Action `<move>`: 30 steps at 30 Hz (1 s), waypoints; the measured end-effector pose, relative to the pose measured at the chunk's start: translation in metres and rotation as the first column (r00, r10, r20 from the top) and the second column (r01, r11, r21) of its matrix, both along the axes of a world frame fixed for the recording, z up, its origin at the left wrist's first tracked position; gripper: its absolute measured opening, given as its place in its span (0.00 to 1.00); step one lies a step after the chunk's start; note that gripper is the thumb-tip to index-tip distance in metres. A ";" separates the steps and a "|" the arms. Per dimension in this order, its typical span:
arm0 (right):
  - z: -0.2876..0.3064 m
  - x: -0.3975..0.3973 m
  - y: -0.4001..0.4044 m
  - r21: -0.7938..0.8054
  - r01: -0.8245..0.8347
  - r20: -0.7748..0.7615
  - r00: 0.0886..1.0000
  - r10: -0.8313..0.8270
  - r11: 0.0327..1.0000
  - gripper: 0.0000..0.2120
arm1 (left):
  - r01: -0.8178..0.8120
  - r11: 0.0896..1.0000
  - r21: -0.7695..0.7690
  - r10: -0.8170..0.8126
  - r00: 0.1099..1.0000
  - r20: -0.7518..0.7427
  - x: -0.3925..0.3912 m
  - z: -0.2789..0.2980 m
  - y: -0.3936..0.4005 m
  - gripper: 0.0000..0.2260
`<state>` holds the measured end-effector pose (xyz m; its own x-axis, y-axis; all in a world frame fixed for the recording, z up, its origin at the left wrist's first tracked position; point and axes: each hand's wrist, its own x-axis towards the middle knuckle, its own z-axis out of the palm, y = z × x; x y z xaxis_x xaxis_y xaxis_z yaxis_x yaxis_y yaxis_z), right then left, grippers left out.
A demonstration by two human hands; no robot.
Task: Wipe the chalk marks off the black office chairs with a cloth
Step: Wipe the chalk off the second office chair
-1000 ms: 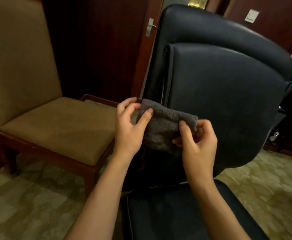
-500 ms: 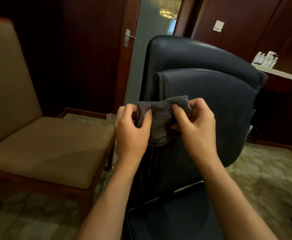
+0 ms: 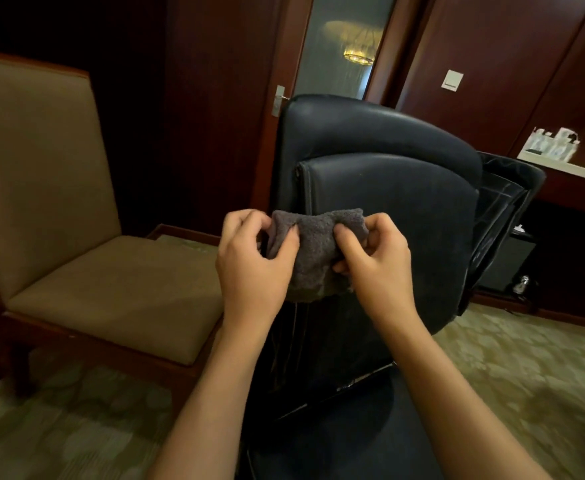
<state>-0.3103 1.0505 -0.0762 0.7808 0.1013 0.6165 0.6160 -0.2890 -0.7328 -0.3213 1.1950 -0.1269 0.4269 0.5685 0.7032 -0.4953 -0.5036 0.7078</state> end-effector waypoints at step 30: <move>-0.006 0.016 -0.007 0.027 -0.111 -0.066 0.991 0.113 0.993 0.05 | -0.092 0.993 0.068 0.103 0.978 -0.181 -0.001 0.002 -0.007 0.07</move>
<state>-0.2943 1.0434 -0.0825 0.8050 0.1770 0.5663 0.5929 -0.2037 -0.7791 -0.3221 1.1884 -0.1248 0.4970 0.5736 0.6511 -0.3057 -0.5866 0.7500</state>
